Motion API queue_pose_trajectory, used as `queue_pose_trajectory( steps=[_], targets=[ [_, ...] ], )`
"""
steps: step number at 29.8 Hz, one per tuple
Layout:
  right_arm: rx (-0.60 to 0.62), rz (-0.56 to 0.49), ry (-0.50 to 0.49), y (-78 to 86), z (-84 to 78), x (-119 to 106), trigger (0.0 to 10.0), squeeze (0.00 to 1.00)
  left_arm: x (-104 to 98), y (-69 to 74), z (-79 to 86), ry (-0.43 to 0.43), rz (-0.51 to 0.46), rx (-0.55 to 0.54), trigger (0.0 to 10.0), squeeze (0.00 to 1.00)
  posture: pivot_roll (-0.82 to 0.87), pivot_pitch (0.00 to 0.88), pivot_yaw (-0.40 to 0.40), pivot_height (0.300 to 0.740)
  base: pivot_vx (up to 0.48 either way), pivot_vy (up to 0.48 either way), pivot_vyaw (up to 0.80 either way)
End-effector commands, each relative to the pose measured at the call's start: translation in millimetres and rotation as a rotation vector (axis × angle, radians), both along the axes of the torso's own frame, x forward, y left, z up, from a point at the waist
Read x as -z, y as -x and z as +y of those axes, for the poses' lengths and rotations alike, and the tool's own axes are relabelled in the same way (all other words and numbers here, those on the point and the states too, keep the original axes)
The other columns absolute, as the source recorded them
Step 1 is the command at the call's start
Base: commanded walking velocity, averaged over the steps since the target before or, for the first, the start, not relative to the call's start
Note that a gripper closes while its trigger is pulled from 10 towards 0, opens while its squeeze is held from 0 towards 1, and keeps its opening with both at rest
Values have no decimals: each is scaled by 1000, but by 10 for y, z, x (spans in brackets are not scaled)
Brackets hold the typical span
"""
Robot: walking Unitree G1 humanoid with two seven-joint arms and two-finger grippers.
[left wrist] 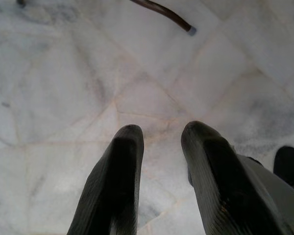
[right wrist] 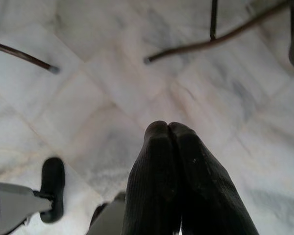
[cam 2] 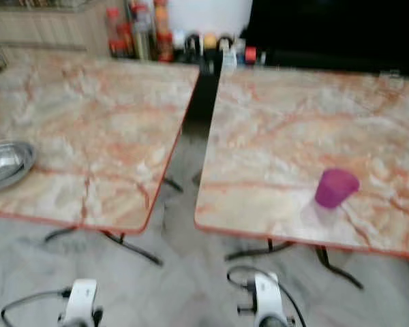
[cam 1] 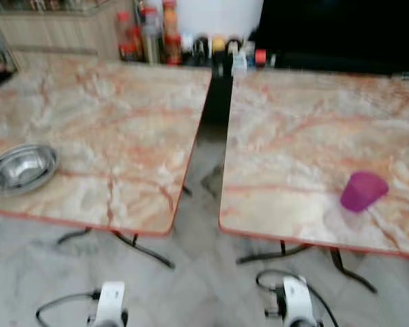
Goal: Setting the table
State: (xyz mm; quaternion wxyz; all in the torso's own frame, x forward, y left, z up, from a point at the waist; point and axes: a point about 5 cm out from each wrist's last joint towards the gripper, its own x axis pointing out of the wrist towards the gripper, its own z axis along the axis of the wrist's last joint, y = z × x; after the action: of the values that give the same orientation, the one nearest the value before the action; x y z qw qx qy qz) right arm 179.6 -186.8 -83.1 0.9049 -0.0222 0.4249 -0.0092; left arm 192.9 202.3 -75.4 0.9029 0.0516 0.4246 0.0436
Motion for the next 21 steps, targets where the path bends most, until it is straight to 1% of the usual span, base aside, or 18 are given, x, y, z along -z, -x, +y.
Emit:
queue_pose_trajectory(
  steps=[1,4,6,8,9,17,21],
  targets=[
    [24,17,5,47,-58,17,10000,0,40,60,-32,-7,32,27,10000,0,-20,31,-28,740,0,0,0],
    [29,20,1,44,-58,17,10000,0,44,69,-30,-11,36,28,10000,0,-21,31,-29,740,0,0,0],
    [27,22,4,20,-53,9,10000,0,51,87,-8,-47,49,45,10000,0,-23,28,-29,740,0,-326,-788],
    [26,5,1,1,-50,-3,10000,0,50,85,-2,-54,51,45,10000,0,-23,27,-28,740,0,-386,-650],
    [9,-1,4,-15,-41,-11,10000,0,49,83,2,-48,50,34,10000,0,-24,30,-28,740,0,-390,0],
    [19,8,1,-8,-29,-3,10000,0,50,95,40,-56,60,29,10000,0,-19,28,-24,740,0,-390,0],
    [14,15,1,4,-25,4,10000,0,49,98,55,-55,58,6,10000,0,-15,15,-28,740,0,-391,0]
  ],
)
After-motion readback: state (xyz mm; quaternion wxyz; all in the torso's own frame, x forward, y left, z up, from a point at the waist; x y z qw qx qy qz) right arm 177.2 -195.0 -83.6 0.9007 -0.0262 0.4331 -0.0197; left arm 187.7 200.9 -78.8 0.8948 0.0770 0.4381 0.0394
